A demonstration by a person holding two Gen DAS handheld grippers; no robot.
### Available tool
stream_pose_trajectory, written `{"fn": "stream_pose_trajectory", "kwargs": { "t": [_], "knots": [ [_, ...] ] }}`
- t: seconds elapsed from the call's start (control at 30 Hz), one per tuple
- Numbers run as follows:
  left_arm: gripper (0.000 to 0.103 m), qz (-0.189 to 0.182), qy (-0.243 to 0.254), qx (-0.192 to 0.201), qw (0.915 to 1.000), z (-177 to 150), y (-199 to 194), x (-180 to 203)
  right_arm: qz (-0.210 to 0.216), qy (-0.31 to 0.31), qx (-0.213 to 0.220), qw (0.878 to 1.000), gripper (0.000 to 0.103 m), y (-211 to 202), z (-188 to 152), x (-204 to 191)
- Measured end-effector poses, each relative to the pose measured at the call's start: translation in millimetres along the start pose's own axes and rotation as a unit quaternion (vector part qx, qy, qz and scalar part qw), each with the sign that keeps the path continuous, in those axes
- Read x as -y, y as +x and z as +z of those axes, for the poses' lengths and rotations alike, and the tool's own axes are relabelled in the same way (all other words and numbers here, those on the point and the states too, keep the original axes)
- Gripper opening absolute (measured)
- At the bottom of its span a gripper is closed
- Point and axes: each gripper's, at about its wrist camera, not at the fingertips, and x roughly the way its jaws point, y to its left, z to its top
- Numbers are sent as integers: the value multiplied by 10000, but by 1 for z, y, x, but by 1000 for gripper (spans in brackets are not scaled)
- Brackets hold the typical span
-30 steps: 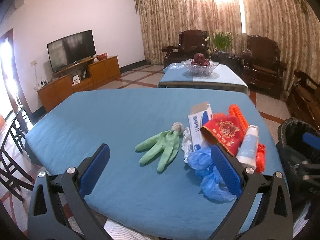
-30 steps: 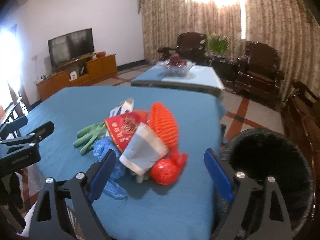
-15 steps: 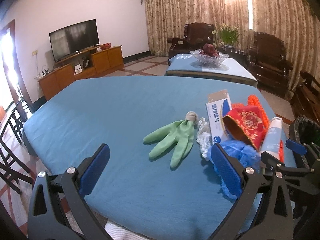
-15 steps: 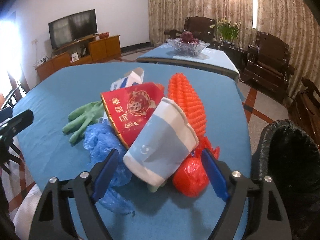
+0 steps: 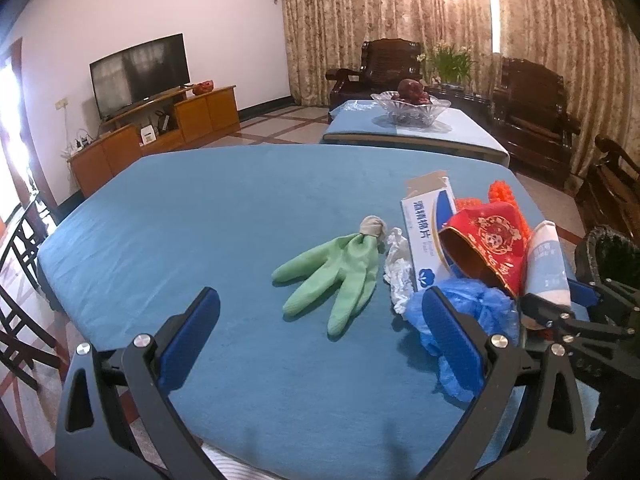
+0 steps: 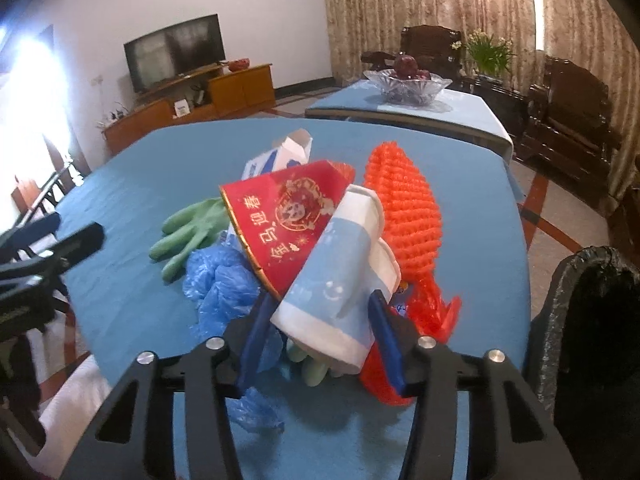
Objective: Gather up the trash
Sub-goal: 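Move the right tool to the blue-white paper cup and close on it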
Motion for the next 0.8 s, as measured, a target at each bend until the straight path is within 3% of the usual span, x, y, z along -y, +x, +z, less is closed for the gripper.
{"fn": "stream_pose_trajectory", "kwargs": {
  "t": [0.33,0.6,0.8],
  "knots": [
    [98,-335,112,73,9994,7,-3,25,470,404,327,9975,47,-30,8,13],
    [89,-738,118,177,9970,27,11,52,25,364,543,9979,47,-32,25,32],
    [80,-992,126,-86,9949,35,40,77,-157,379,529,9978,47,-21,36,49]
  ]
}}
